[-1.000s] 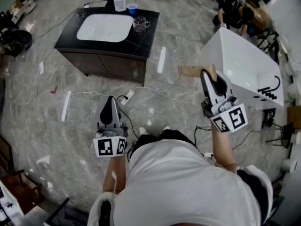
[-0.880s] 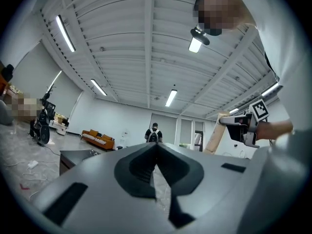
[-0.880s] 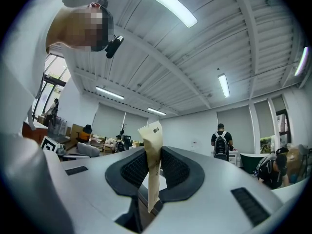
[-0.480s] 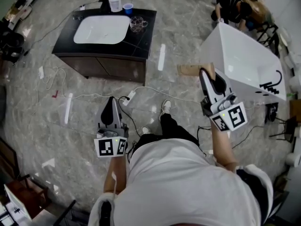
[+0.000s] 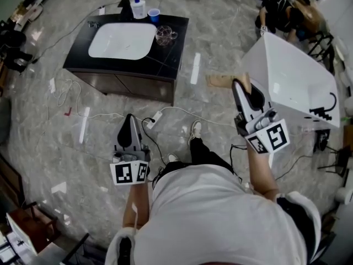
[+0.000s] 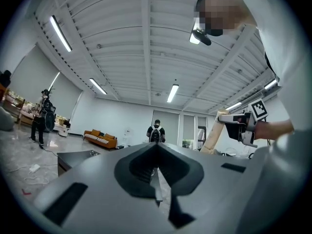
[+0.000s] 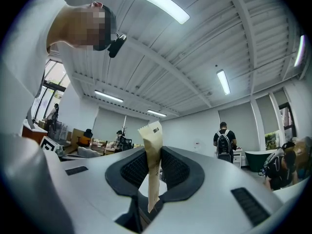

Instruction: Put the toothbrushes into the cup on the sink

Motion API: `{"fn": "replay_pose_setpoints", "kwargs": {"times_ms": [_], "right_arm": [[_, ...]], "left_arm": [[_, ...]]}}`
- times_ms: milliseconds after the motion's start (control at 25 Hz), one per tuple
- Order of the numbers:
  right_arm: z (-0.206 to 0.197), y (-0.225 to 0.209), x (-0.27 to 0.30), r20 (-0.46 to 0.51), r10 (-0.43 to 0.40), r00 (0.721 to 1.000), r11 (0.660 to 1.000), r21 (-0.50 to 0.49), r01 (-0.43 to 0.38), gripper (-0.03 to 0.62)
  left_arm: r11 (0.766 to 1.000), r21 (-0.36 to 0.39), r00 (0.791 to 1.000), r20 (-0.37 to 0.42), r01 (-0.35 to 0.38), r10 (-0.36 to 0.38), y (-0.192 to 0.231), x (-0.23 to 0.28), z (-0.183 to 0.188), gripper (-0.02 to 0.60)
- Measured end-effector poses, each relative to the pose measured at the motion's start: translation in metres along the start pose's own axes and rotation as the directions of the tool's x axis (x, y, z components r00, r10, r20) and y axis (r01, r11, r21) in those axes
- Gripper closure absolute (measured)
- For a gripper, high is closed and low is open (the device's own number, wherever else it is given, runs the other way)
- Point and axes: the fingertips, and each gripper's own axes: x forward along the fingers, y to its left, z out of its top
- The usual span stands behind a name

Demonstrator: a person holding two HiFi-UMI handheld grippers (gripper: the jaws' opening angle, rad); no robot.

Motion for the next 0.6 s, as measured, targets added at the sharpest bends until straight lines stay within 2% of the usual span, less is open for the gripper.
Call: {"fn": "replay_pose_setpoints", "kwargs": {"times_ms": [280, 600], "right_arm": [[-0.026, -0.048, 0.025, -0.036, 0.001, 0.999, 1.0, 0.031, 0.0, 0.51], [-0.032, -0.106, 0.066, -0.003, 0.031, 1.0, 0.998, 0.056, -0.031, 0.51]], "left_arm": [[1.0, 0.014, 1.0, -0.018, -0.022, 0.022, 0.004, 0.053, -0.012, 0.578], [0.998, 0.039, 0.999, -0.01, -0.044, 0.045, -0.002, 0.121, -0.009, 0.578]]}}
